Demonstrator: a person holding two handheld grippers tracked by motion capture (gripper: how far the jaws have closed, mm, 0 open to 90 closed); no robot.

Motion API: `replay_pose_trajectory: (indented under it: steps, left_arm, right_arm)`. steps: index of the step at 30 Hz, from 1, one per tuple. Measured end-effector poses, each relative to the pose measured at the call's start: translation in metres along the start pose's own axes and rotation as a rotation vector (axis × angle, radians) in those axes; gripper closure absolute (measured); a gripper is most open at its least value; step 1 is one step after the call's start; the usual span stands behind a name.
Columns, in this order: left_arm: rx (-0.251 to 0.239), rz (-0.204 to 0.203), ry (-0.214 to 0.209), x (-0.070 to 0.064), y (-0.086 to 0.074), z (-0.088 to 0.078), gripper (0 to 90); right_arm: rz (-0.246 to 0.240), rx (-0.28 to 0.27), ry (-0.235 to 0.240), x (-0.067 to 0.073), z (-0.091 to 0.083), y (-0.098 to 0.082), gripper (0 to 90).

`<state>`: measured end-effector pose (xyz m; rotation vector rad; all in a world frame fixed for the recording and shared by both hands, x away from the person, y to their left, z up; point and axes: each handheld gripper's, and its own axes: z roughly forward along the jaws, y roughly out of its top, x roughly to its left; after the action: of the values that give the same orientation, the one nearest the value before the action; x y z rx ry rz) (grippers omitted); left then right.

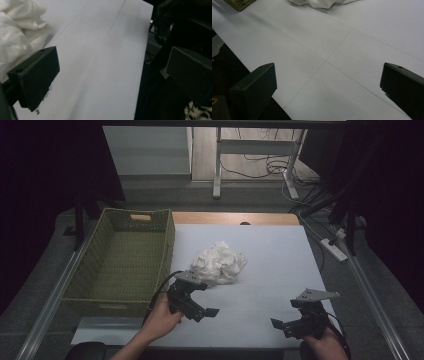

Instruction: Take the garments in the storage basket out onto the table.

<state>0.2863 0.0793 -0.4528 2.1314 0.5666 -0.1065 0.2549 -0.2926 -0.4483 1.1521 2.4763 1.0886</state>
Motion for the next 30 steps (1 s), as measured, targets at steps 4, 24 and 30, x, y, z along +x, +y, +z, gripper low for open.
replay_pose_trajectory:
  steps: [4, 24, 30]
  left_arm:
    - [0.010, 0.004, -0.005, -0.009, -0.010, -0.005, 0.0]
    - [-0.027, -0.090, 0.067, -0.031, -0.075, -0.067, 0.0]
    - [-0.031, -0.132, 0.148, -0.030, -0.098, -0.089, 0.0]
  right_arm:
    - [0.001, 0.000, 0.000, 0.000, 0.000, 0.000, 0.9]
    - [0.001, 0.004, -0.002, 0.000, 0.000, 0.000, 0.9]
    - [0.003, 0.004, -0.003, 0.000, 0.000, 0.000, 0.9]
